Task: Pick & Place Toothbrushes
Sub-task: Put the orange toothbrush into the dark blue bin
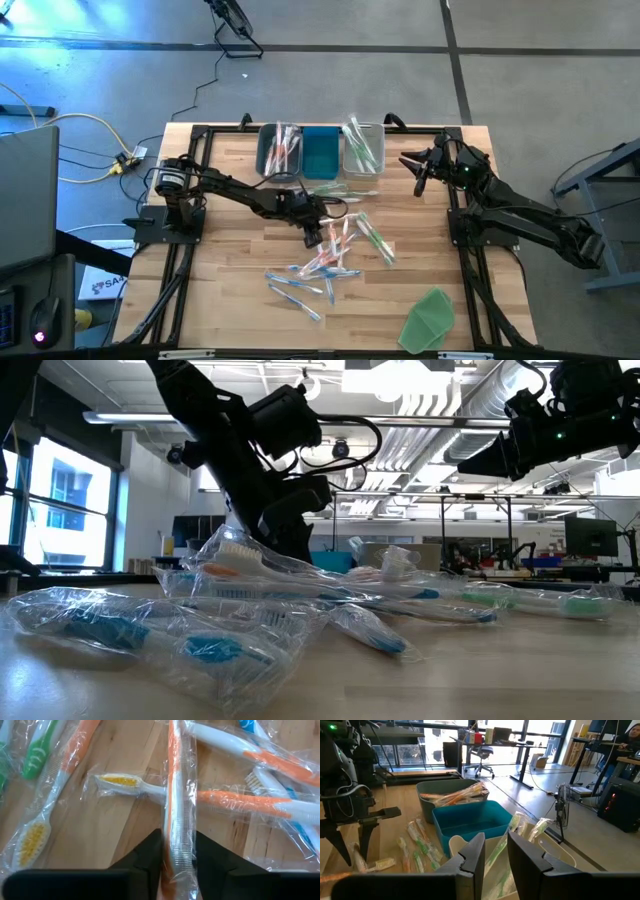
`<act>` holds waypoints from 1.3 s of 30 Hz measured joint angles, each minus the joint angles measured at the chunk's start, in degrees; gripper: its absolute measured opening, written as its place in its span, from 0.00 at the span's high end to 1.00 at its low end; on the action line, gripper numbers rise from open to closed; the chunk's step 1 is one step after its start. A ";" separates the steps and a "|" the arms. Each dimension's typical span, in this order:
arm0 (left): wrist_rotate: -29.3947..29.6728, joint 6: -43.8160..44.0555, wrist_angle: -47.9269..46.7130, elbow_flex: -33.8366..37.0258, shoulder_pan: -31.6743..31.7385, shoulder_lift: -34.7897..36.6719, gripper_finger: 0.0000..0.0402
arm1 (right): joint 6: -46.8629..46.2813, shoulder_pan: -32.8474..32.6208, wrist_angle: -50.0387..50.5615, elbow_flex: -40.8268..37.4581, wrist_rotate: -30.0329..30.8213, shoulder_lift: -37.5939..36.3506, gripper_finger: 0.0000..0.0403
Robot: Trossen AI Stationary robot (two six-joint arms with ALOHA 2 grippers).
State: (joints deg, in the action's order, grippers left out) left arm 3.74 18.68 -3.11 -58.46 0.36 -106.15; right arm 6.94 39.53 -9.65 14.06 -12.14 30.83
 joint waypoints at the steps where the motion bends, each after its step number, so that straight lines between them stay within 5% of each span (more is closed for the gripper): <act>1: 0.01 0.00 0.00 0.00 0.00 0.00 0.81 | 0.02 0.00 0.00 0.00 0.00 -0.01 0.81; 13: -2.04 -0.02 0.00 0.00 0.00 0.00 0.94 | 0.02 0.00 0.00 0.00 0.00 0.00 0.81; 28: -3.99 -1.77 -6.25 0.02 3.82 6.99 0.94 | 0.48 0.00 0.62 0.00 -0.02 0.00 0.81; 39: -22.17 -2.34 -8.81 0.02 9.31 14.16 0.94 | 0.87 0.01 0.85 0.00 -0.02 0.00 0.81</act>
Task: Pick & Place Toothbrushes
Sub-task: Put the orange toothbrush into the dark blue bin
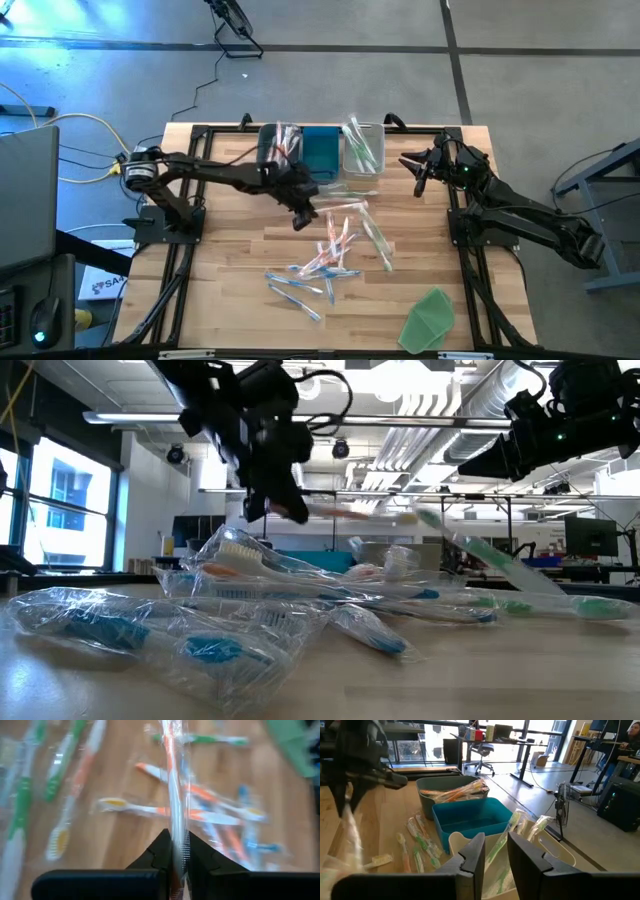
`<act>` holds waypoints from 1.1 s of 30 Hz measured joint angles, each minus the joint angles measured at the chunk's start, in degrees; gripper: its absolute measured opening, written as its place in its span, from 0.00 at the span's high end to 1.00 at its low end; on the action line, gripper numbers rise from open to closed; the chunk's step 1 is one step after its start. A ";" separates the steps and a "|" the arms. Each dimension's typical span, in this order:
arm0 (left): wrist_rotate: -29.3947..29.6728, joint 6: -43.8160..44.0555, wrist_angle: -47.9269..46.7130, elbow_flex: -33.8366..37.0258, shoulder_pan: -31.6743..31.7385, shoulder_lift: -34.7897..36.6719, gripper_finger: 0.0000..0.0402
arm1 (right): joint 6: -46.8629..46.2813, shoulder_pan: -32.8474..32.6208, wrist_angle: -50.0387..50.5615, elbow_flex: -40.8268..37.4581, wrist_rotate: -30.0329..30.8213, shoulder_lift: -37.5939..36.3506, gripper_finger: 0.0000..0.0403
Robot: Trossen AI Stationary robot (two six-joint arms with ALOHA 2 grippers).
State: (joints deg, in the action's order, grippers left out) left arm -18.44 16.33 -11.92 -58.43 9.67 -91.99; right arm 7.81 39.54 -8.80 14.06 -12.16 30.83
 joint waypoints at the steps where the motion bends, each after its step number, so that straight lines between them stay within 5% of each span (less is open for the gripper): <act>1: -1.86 0.08 -0.31 0.00 0.58 0.60 0.94 | 0.00 0.01 0.00 0.00 0.00 -0.02 0.81; 7: -11.78 2.51 -7.37 -0.02 4.79 4.61 0.94 | 0.02 0.01 0.00 0.00 0.02 -0.02 0.81; 16: -7.23 1.44 -21.97 0.04 11.78 12.60 0.94 | 0.63 0.00 0.04 0.00 0.01 0.00 0.81; 21: -0.96 0.52 -21.69 0.04 16.79 18.05 0.94 | 0.59 -0.01 0.14 0.00 0.00 0.00 0.81; 26: 11.58 7.89 -21.24 0.04 21.06 20.71 0.94 | 0.57 -0.01 0.45 0.00 0.00 -0.02 0.81; 33: 26.22 17.68 -22.05 0.00 19.95 19.21 0.94 | 0.42 -0.01 0.47 0.00 0.00 -0.02 0.81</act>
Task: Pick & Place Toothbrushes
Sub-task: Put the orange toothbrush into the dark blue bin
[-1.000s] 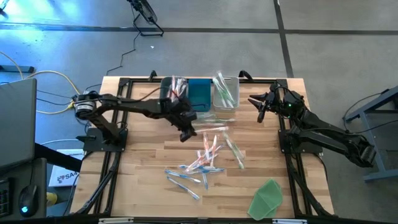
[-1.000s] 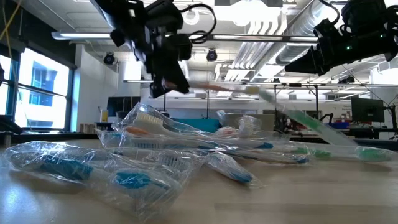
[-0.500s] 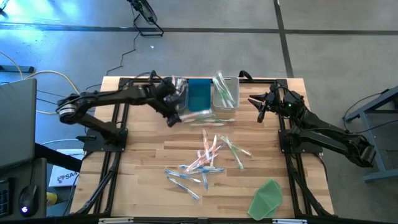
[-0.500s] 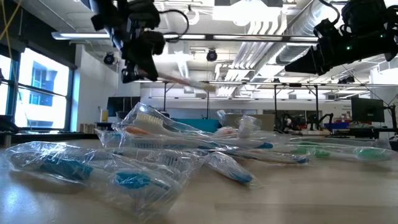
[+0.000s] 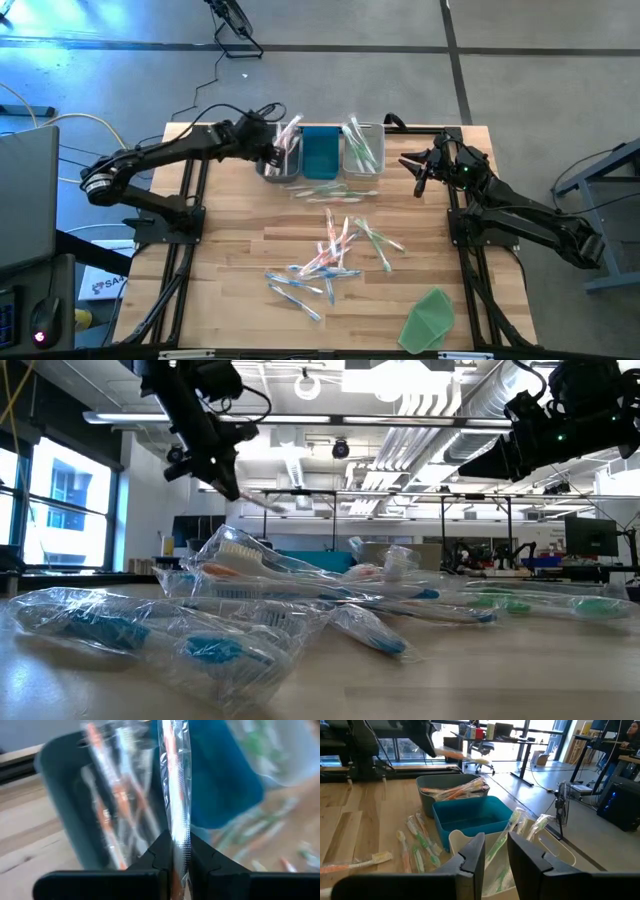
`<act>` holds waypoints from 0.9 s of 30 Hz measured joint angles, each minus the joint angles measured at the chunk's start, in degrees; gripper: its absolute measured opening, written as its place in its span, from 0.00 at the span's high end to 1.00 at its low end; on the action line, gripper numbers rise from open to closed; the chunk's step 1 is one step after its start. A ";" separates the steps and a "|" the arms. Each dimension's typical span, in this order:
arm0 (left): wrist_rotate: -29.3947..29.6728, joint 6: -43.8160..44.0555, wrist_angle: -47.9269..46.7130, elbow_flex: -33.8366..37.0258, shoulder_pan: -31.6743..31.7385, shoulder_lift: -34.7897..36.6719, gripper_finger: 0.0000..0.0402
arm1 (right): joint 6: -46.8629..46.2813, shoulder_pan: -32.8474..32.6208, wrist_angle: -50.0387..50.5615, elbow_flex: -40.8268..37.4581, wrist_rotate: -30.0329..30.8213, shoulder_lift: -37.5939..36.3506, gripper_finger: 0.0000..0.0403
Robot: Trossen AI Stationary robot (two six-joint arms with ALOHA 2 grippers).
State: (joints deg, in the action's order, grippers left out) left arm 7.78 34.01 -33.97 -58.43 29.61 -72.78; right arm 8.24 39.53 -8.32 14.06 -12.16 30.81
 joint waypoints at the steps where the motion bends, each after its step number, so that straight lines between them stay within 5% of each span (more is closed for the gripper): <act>1: 1.79 1.27 -0.20 0.02 -0.73 -0.55 0.94 | -0.03 0.00 0.00 0.00 0.00 0.02 0.81; 15: 31.99 24.32 -11.07 0.04 -15.48 -2.55 0.94 | 0.17 0.00 0.42 0.00 0.00 0.02 0.81; 27: 33.93 28.23 -0.59 4.90 -16.51 -5.10 0.94 | 0.17 -0.04 0.20 0.00 -0.01 0.02 0.81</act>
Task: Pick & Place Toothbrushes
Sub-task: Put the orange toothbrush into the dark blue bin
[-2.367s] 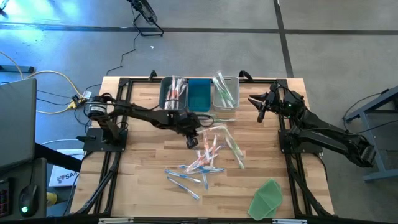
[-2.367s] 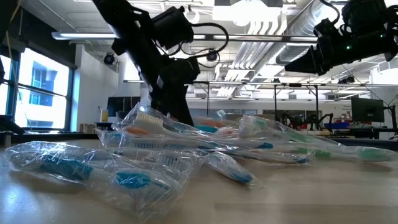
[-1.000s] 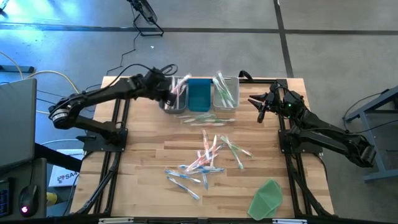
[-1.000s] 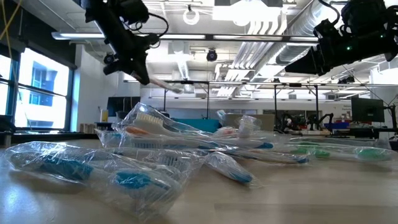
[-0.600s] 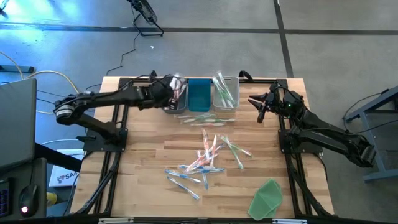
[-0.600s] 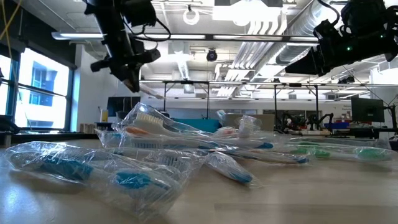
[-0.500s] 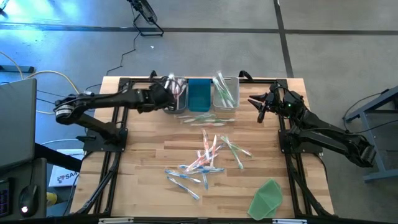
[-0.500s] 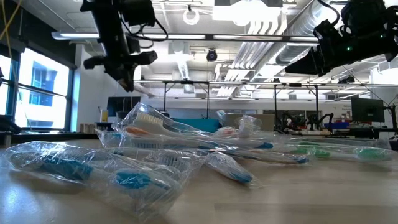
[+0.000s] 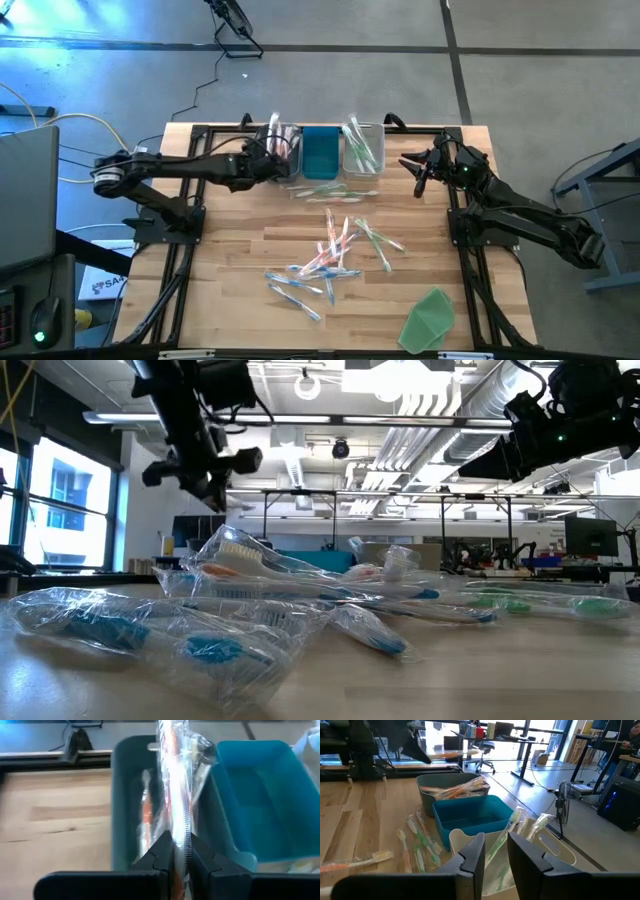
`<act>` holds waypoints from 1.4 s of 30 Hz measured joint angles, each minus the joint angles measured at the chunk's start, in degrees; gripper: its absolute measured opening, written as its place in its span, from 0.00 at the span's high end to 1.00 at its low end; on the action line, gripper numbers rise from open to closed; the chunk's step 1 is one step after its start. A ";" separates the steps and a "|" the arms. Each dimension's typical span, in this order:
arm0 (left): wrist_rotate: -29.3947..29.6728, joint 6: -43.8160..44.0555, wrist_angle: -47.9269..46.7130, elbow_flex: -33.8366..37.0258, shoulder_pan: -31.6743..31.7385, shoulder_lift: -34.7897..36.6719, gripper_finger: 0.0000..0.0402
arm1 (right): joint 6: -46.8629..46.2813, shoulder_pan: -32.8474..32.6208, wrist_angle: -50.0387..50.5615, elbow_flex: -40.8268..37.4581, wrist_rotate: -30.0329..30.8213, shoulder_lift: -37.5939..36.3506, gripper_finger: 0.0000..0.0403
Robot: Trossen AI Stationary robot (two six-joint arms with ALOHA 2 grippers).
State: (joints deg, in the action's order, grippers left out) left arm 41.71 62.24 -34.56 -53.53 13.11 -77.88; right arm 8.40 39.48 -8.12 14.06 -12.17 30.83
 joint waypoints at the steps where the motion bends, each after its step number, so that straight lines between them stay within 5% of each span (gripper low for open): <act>1: -0.03 0.10 0.62 1.01 0.01 -0.16 0.94 | 0.01 0.00 0.00 0.00 0.02 -0.01 0.81; 42: 1.23 4.26 8.17 2.64 0.04 -7.48 0.92 | 0.28 0.00 0.04 -0.02 0.18 0.00 0.81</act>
State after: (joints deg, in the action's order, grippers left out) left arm 42.94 66.50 -26.39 -50.89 13.15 -85.36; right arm 8.69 39.48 -8.08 14.04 -11.99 30.83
